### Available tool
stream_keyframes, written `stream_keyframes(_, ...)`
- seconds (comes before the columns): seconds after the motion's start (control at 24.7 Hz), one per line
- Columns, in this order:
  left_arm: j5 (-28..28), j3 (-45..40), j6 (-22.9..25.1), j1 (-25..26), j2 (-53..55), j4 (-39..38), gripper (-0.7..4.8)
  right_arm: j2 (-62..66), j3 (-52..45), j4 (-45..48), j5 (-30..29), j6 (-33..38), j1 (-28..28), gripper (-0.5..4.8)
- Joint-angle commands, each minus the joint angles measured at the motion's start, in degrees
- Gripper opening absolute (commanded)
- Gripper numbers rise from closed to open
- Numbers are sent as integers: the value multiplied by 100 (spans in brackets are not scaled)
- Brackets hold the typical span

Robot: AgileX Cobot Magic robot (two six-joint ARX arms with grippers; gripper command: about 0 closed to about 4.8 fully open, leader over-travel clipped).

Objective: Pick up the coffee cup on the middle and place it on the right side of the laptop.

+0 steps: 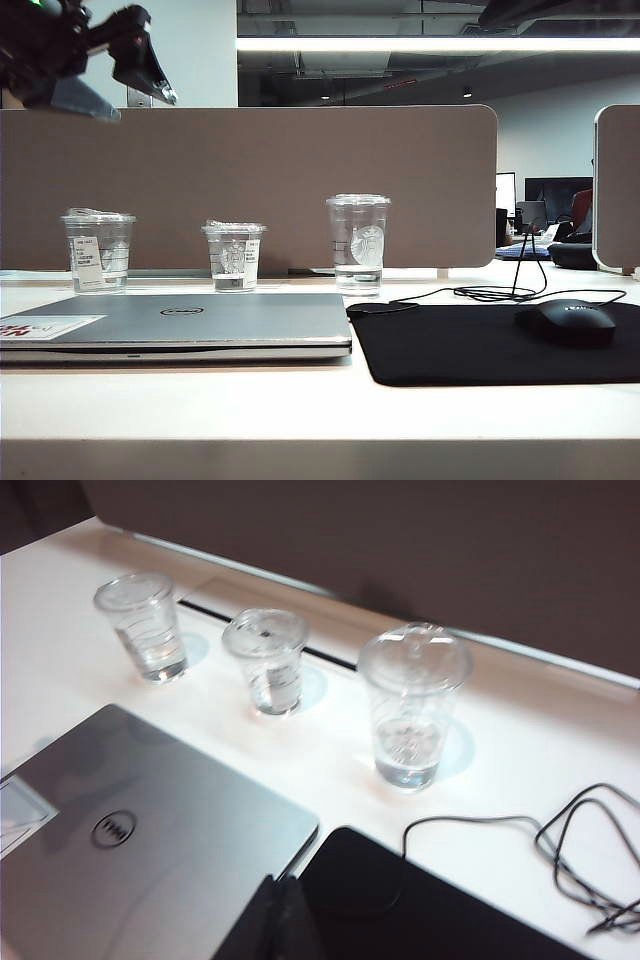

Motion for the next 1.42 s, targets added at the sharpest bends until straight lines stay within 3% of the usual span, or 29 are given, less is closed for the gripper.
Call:
stream_keyframes(0.04,-13,24,-385,-17,444,466,479,155,35,595,0,-20,0,-5)
stream_keyframes(0.24,-109,24,-369,-133,1117,970,479,450,61,643,2,-20,0,-5)
stream_keyframes(0.53,-660,160,-317,-352,2267,2105,479,874,61,1027,22,-20,13,-6)
stream_keyframes(1.05,-925,2247,-339,-402,4238,1683,479,1716,61,1425,133,-26,11,-6)
stream_keyframes(1.42,-951,2675,-337,-402,4728,1676,479,1773,68,1661,258,-114,7,-5)
